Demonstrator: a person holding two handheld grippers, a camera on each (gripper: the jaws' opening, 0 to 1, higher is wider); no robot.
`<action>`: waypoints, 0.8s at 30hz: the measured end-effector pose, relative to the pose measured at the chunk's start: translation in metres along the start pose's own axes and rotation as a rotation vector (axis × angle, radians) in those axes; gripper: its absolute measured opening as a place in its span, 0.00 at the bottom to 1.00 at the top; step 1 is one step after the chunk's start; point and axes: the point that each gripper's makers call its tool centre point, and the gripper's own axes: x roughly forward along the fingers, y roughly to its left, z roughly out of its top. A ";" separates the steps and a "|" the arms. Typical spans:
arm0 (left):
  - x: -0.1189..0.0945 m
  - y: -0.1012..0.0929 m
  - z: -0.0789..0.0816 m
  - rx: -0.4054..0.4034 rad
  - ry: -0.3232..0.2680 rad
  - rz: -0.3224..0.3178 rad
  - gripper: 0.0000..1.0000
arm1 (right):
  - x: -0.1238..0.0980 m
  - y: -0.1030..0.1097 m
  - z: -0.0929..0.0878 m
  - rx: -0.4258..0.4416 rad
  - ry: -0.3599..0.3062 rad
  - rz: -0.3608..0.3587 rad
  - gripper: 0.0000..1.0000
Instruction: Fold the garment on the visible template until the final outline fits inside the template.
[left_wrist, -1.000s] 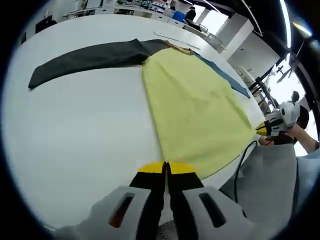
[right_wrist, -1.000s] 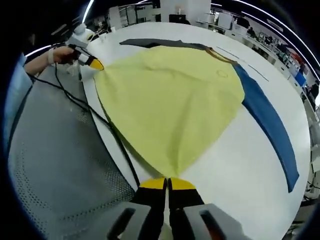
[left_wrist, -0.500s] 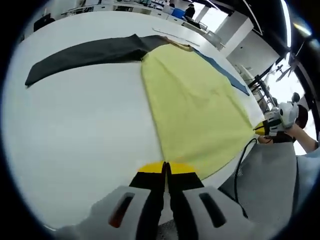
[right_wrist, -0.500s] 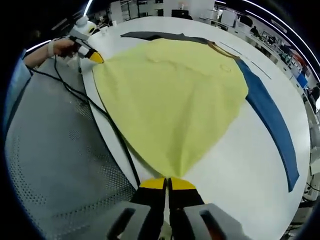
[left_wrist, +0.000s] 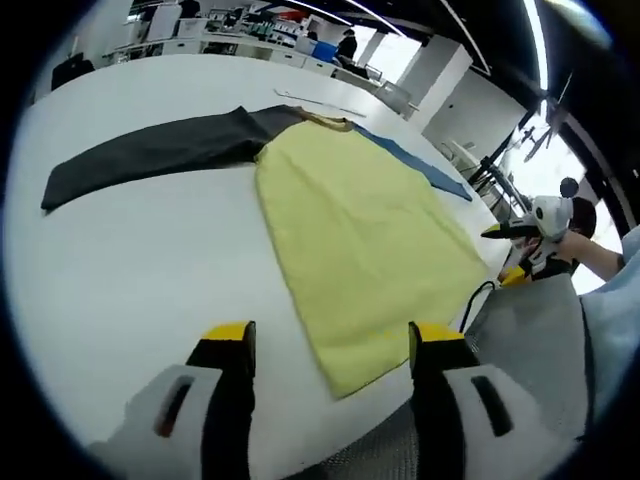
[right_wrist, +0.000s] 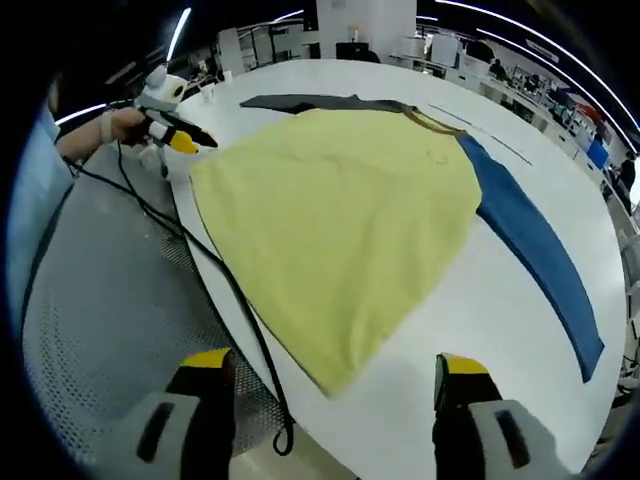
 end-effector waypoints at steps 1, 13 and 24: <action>0.000 0.000 0.002 -0.001 -0.008 -0.002 0.73 | -0.001 -0.002 0.001 0.017 -0.007 -0.002 0.85; -0.011 -0.021 0.044 0.055 -0.189 -0.093 0.93 | -0.015 -0.050 0.016 0.204 -0.145 -0.105 0.90; -0.039 -0.032 0.075 0.208 -0.341 -0.087 0.95 | -0.031 -0.094 0.025 0.376 -0.307 -0.215 0.86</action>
